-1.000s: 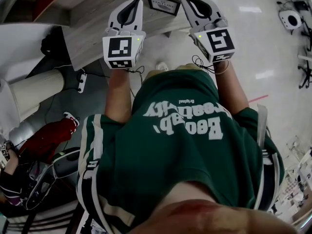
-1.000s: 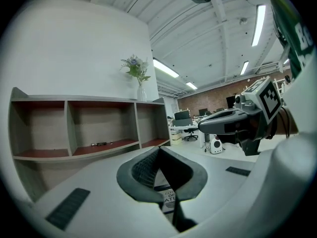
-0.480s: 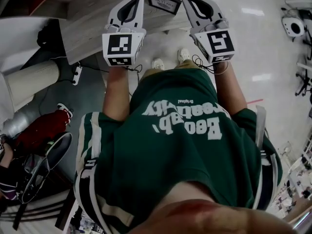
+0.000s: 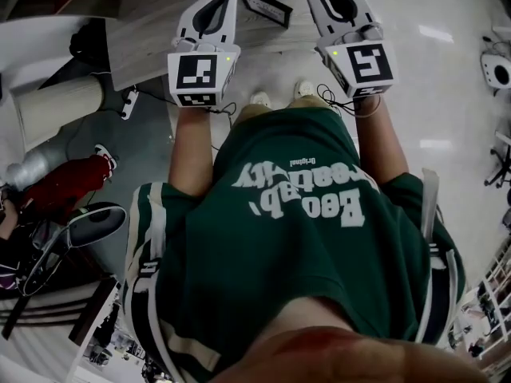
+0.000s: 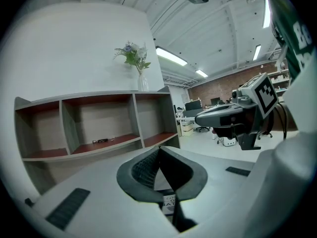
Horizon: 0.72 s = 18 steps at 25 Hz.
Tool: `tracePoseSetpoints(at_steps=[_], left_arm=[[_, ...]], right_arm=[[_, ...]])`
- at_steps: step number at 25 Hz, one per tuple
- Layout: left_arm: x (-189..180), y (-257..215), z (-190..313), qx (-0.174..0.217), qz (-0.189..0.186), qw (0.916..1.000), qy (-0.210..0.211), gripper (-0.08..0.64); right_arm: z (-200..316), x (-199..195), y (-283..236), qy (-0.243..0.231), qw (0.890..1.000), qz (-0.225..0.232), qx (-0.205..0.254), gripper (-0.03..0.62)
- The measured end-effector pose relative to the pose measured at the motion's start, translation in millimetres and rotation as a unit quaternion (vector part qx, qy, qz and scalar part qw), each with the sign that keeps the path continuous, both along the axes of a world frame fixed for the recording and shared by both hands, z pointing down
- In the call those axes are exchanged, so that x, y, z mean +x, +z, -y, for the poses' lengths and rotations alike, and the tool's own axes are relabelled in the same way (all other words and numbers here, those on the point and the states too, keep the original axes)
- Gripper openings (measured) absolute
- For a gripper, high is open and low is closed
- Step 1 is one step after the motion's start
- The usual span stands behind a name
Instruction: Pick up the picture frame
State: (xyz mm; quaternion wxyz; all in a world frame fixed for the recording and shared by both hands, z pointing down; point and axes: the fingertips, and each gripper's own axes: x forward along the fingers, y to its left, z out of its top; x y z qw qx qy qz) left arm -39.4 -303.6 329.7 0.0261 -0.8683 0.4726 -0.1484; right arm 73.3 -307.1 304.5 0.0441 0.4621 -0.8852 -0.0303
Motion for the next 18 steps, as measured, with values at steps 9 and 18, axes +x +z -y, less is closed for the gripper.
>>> tracePoseSetpoints(at_steps=[9, 18], left_arm=[[39.3, 5.2, 9.2, 0.008, 0.012, 0.9995, -0.030, 0.018], [49.1, 24.4, 20.9, 0.002, 0.011, 0.9999, 0.012, 0.018]], right_arm=[[13.2, 38.8, 12.6, -0.029, 0.999, 0.038, -0.007, 0.035], [13.7, 34.1, 25.8, -0.035, 0.998, 0.051, -0.005, 0.035]])
